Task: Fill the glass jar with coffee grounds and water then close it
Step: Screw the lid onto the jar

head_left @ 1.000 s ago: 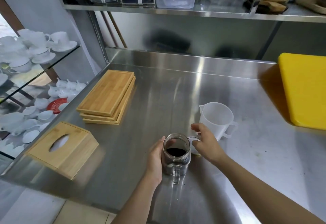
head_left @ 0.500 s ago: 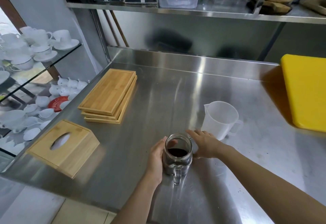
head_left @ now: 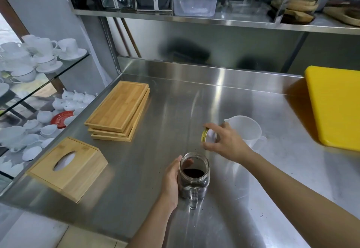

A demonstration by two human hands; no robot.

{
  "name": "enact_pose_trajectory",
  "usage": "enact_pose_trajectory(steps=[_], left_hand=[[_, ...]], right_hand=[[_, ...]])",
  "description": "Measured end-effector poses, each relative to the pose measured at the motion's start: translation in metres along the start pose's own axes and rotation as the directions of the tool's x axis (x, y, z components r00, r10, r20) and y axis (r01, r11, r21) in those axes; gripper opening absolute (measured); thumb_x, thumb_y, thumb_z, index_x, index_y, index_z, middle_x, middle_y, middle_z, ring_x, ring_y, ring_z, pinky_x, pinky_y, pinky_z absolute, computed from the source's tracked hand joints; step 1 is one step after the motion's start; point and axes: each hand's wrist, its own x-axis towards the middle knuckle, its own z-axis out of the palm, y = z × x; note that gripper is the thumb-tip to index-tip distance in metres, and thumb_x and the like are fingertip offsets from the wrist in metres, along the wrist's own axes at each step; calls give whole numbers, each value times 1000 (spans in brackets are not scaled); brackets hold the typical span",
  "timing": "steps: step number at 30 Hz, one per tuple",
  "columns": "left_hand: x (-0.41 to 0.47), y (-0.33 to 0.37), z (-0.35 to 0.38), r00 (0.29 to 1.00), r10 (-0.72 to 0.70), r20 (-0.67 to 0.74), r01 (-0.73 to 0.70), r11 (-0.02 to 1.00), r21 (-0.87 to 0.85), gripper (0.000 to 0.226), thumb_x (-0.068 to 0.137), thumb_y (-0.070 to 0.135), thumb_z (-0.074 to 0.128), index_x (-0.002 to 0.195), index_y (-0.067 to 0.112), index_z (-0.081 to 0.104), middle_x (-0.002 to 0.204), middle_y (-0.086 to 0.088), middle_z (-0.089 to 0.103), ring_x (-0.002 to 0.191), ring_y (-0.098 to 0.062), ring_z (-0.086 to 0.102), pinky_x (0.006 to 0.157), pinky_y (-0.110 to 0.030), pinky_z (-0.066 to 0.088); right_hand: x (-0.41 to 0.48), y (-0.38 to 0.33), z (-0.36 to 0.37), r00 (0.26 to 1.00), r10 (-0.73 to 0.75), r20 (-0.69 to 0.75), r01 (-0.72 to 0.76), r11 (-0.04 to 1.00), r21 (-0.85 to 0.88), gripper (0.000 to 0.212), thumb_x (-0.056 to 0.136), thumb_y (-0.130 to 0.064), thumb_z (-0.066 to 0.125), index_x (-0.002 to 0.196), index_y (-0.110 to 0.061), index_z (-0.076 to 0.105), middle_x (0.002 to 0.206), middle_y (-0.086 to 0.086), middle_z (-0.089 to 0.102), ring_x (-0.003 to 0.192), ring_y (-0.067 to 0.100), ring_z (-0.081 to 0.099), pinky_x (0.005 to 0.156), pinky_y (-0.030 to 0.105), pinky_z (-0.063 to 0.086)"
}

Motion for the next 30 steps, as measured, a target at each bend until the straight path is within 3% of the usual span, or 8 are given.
enact_pose_trajectory(steps=[3,6,9,12,17,22,26,30], left_hand=[[0,-1,-1,1000,11,-13,-11,1000,3,42,86,39,45,77,8,72,68,-8,72,63,-19,67,67,-34,47],[-1,1,0,1000,25,-11,-25,1000,17,41,91,35,42,80,8,71,71,-6,74,66,-14,69,69,-32,47],[-2,1,0,999,39,-13,-39,998,39,40,91,34,42,84,7,70,74,-6,74,69,-14,69,68,-30,48],[-4,3,1,999,44,-29,-42,997,59,40,91,34,41,83,9,71,73,-5,74,68,-14,69,65,-28,50],[-4,2,4,999,49,6,-49,996,74,43,94,28,34,77,11,69,60,-1,73,56,-10,68,48,-16,50],[-4,3,1,997,77,8,-77,994,81,44,90,36,37,78,10,70,69,-6,73,67,-20,66,65,-32,49],[-3,1,2,994,111,8,-112,988,111,44,95,30,33,74,12,67,60,3,72,58,-7,67,60,-25,50],[-5,3,2,994,111,8,-111,986,123,43,95,28,34,71,12,65,57,4,70,56,-7,65,54,-21,52]], right_hand=[[-4,-17,-6,995,2,-102,16,985,172,47,71,-41,76,102,-20,47,91,5,51,82,20,52,71,30,43],[-14,-30,-10,996,-16,-90,43,951,305,46,69,-36,80,87,-16,42,80,-2,52,72,15,51,64,28,42],[-25,-34,-12,998,-69,-11,69,941,330,47,66,-37,81,77,-15,41,86,3,56,80,22,55,71,36,46],[-33,-35,-16,989,-120,84,93,958,270,47,60,-54,73,70,-20,42,100,2,60,95,21,56,81,41,47],[-42,-34,-19,957,-195,216,168,976,140,37,73,-37,76,87,-19,46,113,0,55,108,22,38,88,26,29],[-46,-34,-20,926,-263,271,254,965,66,45,74,-37,75,105,-22,46,113,-3,53,102,11,31,85,16,26],[-47,-32,-15,903,-335,270,349,937,-6,49,72,-41,75,109,-22,48,106,-8,53,101,0,35,94,20,19],[-45,-35,-13,889,-368,274,391,920,-32,50,71,-41,75,110,-24,48,106,-9,53,101,-3,38,97,23,19]])
